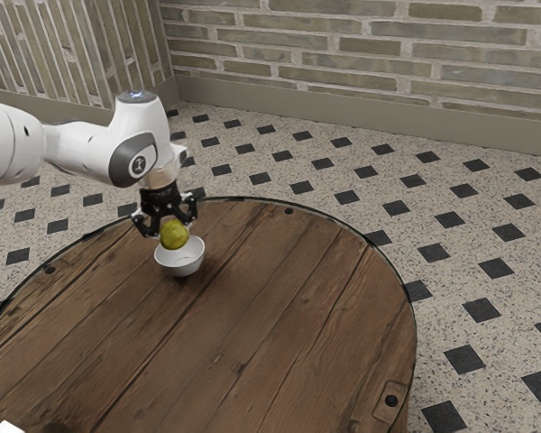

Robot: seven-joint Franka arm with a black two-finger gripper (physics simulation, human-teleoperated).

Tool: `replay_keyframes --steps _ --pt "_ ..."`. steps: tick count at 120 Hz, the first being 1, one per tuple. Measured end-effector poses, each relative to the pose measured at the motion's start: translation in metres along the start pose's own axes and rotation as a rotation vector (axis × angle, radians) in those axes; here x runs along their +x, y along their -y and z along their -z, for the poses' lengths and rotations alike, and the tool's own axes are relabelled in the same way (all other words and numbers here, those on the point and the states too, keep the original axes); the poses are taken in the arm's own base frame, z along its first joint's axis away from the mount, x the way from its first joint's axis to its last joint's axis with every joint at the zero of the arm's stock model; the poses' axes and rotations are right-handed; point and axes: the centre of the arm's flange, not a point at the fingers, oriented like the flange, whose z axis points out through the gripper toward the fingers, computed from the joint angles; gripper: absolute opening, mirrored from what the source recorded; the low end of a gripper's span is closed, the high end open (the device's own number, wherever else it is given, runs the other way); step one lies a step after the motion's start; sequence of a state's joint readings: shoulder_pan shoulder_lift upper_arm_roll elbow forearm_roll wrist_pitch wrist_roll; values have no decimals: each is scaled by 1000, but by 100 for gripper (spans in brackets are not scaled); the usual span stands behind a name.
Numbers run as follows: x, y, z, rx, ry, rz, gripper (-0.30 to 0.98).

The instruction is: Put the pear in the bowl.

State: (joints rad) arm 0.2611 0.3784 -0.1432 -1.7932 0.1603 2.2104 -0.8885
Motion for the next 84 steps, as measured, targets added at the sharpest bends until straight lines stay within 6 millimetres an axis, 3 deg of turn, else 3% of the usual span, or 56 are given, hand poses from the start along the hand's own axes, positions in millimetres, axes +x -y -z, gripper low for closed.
replay_keyframes --steps 27,51,84 --pt "18 -4 -18 28 5 4 7" --pt "22 1 -19 28 11 4 43" --pt "24 3 -16 26 15 -13 62"
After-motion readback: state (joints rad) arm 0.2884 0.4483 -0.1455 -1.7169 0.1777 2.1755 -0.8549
